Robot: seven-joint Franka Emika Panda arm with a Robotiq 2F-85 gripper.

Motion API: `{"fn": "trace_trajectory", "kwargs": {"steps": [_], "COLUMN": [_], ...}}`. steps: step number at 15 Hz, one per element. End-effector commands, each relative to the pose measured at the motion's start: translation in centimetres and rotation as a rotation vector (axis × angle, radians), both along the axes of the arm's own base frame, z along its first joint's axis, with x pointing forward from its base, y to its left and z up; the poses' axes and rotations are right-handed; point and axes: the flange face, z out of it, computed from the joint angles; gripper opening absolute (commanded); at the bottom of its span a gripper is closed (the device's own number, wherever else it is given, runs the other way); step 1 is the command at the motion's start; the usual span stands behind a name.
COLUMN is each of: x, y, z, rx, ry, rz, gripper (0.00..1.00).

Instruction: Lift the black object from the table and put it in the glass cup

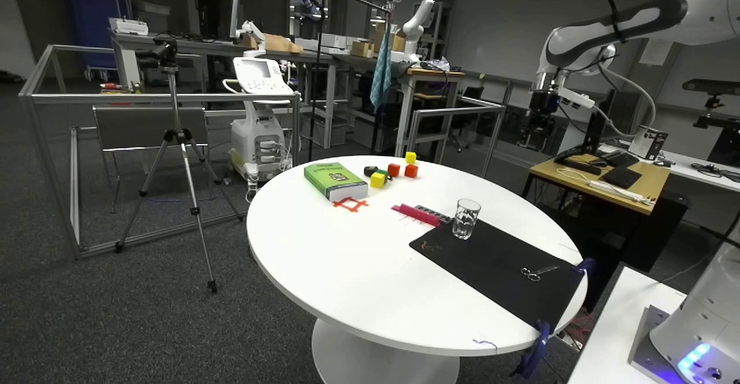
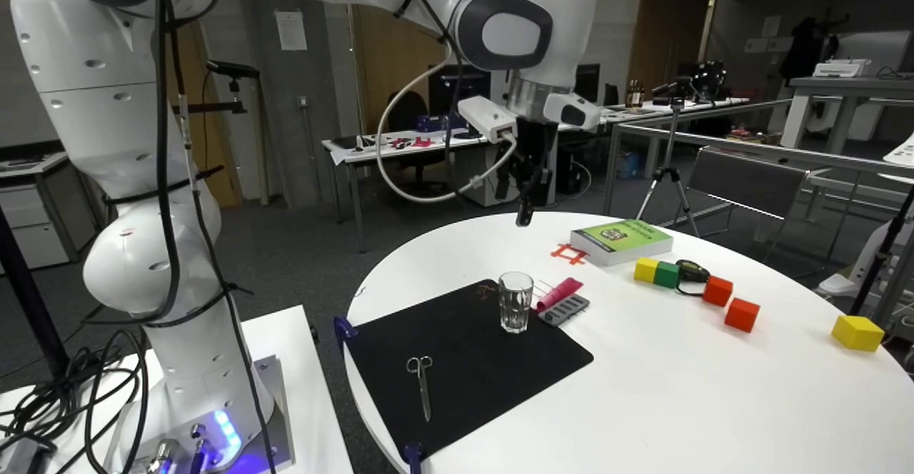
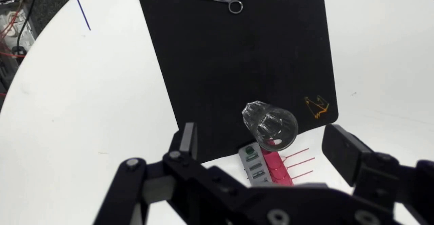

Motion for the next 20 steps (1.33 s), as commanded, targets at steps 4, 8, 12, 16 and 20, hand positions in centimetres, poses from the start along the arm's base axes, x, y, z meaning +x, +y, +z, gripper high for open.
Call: {"fn": "trace_trajectory", "kwargs": {"steps": [4, 8, 12, 16, 20], "x": [0.5, -0.5, 1.1, 4.6, 8.5], "y": [0.0, 0.3, 0.1, -0.4, -0.4], "z": [-1.4, -2.6, -5.7, -7.1, -7.8], "rx": [0.027, 0.072, 0.172, 0.213, 0.188], "ry": [0.07, -0.114, -0.287, -0.386, -0.398], "rz": [0.061, -0.001, -0.043, 0.037, 0.083], "gripper": [1.0, 1.0, 1.0, 1.0, 1.0]}}
